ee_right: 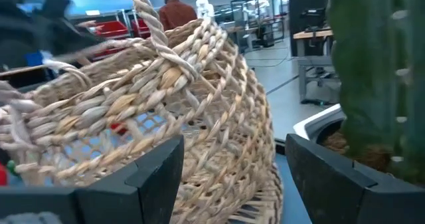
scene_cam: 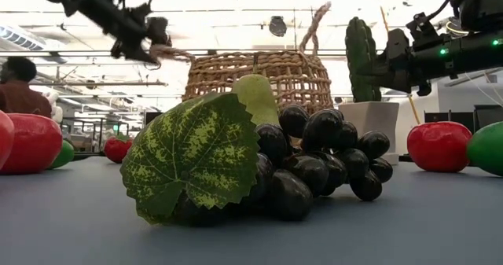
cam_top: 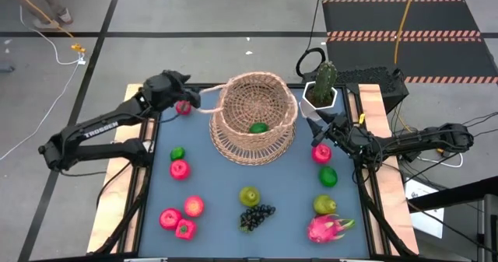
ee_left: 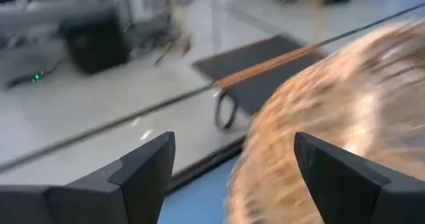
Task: Build produce basket
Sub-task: Put the red tomato into the brown basket
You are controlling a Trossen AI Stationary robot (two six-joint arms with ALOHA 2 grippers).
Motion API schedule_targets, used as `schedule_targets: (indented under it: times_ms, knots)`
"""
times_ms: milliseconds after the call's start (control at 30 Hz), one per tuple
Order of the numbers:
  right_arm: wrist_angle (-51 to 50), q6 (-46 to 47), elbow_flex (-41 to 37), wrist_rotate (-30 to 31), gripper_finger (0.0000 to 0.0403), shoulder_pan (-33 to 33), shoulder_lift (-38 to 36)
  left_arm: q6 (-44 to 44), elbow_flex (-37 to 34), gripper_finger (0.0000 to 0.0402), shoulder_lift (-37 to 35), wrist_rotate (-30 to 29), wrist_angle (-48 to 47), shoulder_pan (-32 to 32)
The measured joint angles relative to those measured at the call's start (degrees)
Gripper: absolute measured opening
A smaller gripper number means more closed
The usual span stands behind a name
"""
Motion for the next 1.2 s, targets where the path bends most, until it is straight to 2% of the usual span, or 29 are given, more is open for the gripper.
schedule_targets:
  times_ms: [100, 300, 367, 533, 700, 867, 967, 1200]
  knots:
    - [0.1, -0.4, 0.0, 0.5, 0.0256, 0.0, 0.0, 1.1, 3.8, 0.0305, -1.7, -3.4, 0.6, -1.8]
    - [0.0, -1.5, 0.0, 0.4, 0.0256, 0.0, 0.0, 5.6, 5.3, 0.0305, -4.2, -22.9, -1.5, -1.1]
    - [0.0, -2.1, 0.0, 0.4, 0.0256, 0.0, 0.0, 3.2, 5.1, 0.0305, -3.7, -24.7, -3.8, 0.8]
    - [0.0, -2.2, 0.0, 0.4, 0.0256, 0.0, 0.0, -8.1, 0.8, 0.0305, 1.3, -17.6, -6.5, 5.6]
    - [0.0, 0.0, 0.0, 0.3, 0.0256, 0.0, 0.0, -17.8, -4.6, 0.0306, 8.2, -16.6, -7.0, 10.4]
    - [0.0, 0.5, 0.0, -1.4, 0.0256, 0.1, 0.0, -22.7, -6.5, 0.0309, 12.8, -8.2, -6.7, 13.7]
    - [0.0, 0.5, 0.0, -1.5, 0.0256, 0.1, 0.0, -23.5, -7.1, 0.0324, 14.2, -6.0, -7.4, 14.0]
    - [-0.1, 0.5, 0.0, -1.5, 0.0256, 0.1, 0.0, -29.4, -7.3, 0.0385, 15.4, -4.3, -15.8, 13.9]
